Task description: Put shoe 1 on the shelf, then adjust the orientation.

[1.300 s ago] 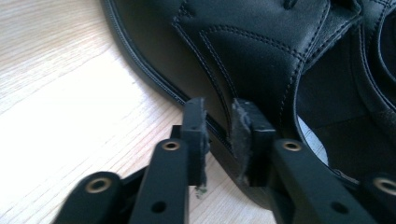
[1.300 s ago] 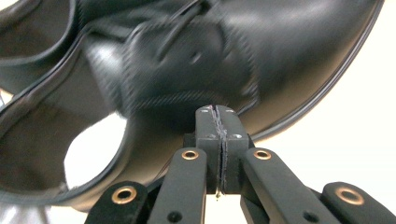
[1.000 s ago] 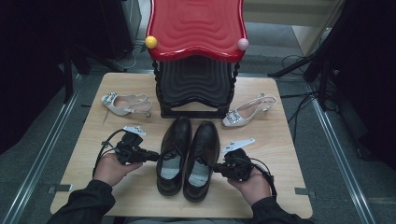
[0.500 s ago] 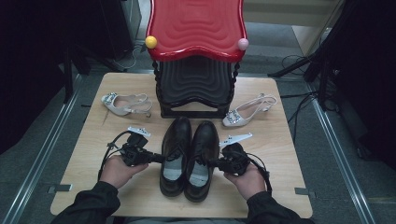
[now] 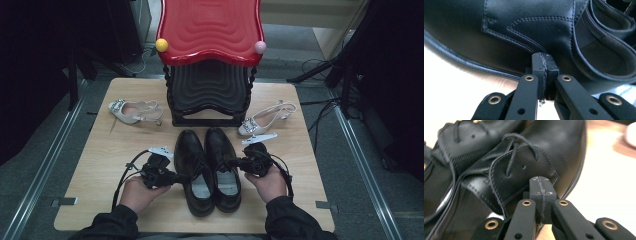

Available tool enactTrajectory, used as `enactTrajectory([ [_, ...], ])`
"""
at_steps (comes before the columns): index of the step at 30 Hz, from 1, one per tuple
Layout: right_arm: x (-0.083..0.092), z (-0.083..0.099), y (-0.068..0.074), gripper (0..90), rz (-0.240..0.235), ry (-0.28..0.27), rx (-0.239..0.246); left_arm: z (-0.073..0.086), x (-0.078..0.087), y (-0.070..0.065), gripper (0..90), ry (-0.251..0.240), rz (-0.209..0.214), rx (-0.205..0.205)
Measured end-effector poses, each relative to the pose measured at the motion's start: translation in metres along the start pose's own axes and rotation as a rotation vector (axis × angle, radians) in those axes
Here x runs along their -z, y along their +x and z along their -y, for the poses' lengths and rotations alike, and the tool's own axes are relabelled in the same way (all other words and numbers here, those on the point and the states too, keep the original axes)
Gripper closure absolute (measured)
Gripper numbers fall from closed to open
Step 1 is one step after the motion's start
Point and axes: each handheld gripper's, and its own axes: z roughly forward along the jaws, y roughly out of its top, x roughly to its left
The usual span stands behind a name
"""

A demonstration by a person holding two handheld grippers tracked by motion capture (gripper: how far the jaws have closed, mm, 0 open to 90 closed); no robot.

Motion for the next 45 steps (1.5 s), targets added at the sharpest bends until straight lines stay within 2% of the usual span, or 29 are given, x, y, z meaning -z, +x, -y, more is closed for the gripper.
enactTrajectory([
  [3, 0.002, -0.002, -0.008, 90.0, 0.032, -0.016, -0.019, -0.003, -0.009, -0.005, 90.0, -0.03, -0.009, -0.005],
  [6, 0.004, -0.003, -0.016, 90.0, 0.042, -0.021, -0.037, -0.006, -0.01, -0.005, 90.0, -0.029, -0.008, -0.007],
  [8, 0.006, -0.004, -0.02, 90.0, 0.023, -0.026, -0.05, -0.008, -0.007, -0.004, 90.0, -0.011, -0.006, -0.005],
  [10, 0.012, -0.005, -0.022, 90.0, -0.006, -0.058, -0.053, -0.008, -0.002, -0.003, 90.0, 0.018, -0.011, -0.008],
  [12, 0.018, -0.007, -0.021, 89.7, -0.03, -0.086, -0.048, -0.008, 0.003, -0.001, 85.2, 0.037, -0.029, -0.019],
  [14, 0.02, -0.008, -0.018, 87.6, -0.023, -0.091, -0.034, -0.007, 0.006, 0.001, 80.3, 0.035, -0.037, -0.02],
  [17, 0.02, -0.008, -0.014, 85.1, -0.011, -0.094, -0.011, -0.01, 0.01, 0.003, 74.7, 0.027, -0.019, -0.014],
  [20, 0.021, -0.007, -0.016, 79.9, -0.008, -0.099, -0.023, -0.01, 0.013, 0.003, 67.0, 0.04, -0.01, -0.023],
  [22, 0.023, -0.006, -0.017, 76.6, -0.001, -0.101, -0.022, -0.01, 0.014, 0.003, 62.2, 0.05, -0.02, -0.034],
  [24, 0.025, -0.005, -0.016, 75.9, 0.024, -0.111, -0.016, -0.01, 0.016, 0.001, 60.0, 0.046, -0.03, -0.047],
  [29, 0.032, -0.003, -0.012, 71.0, 0.018, -0.137, -0.008, -0.013, 0.019, 0.001, 53.3, 0.037, -0.033, -0.053],
  [33, 0.037, 0.001, -0.008, 67.7, 0.015, -0.145, 0.006, -0.015, 0.025, 0.003, 44.6, 0.029, -0.05, -0.03],
  [35, 0.038, 0.004, -0.007, 65.8, 0.022, -0.133, 0.008, -0.015, 0.029, 0.001, 42.1, 0.021, -0.047, -0.037],
  [38, 0.041, 0.006, -0.005, 64.5, 0.014, -0.114, -0.019, -0.017, 0.033, 0.003, 40.3, 0.008, -0.052, -0.04],
  [40, 0.045, 0.007, -0.001, 64.3, 0.0, -0.117, -0.033, -0.018, 0.037, 0.007, 39.8, 0.001, -0.056, -0.027],
  [45, 0.051, 0.008, 0.012, 64.4, -0.014, -0.125, -0.023, -0.02, 0.045, 0.018, 39.0, -0.017, -0.066, -0.001],
])
